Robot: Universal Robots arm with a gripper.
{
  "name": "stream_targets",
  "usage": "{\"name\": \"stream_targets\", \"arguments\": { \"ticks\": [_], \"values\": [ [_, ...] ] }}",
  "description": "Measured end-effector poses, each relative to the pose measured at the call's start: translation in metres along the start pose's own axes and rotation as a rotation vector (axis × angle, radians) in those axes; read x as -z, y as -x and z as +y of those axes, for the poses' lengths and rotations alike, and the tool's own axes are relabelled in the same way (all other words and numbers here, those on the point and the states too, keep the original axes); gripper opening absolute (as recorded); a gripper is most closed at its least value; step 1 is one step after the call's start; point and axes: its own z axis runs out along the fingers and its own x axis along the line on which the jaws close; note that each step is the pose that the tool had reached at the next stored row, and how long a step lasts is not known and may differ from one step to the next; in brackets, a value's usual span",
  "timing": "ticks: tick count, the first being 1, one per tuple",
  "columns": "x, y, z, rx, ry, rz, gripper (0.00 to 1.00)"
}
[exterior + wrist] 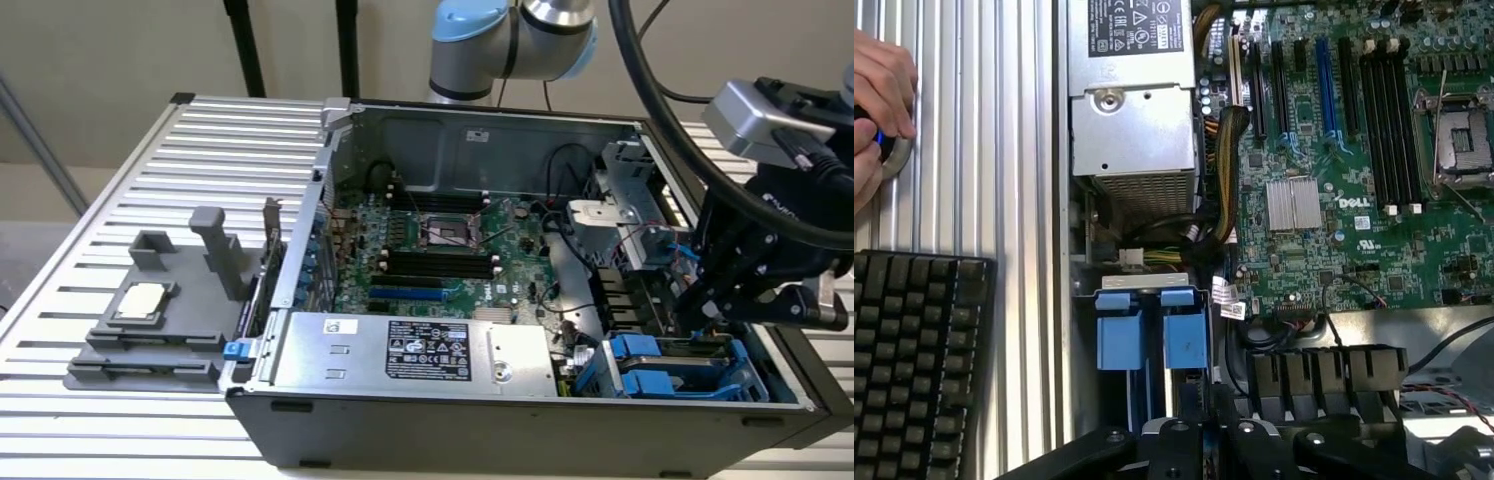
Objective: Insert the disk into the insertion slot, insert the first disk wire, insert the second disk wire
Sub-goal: 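Insert the second disk wire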
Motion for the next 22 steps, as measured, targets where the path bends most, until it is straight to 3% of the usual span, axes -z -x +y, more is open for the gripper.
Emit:
{"name": "stream_targets", "arguments": {
  "ticks": [4,15,20,22],
  "values": [
    [-0.0012,-0.001,-0.0001,0.003,0.0004,-0.0084,0.16],
    [-0.0116,-0.014,-0.0025,0.026,-0.0006,-0.0592,0.16],
    [-0.0144,-0.016,-0.003,0.043,-0.0085,-0.0848,0.16],
    [-0.0155,-0.016,-0.0031,0.048,-0.0146,-0.0931,0.16]
  ]
}}
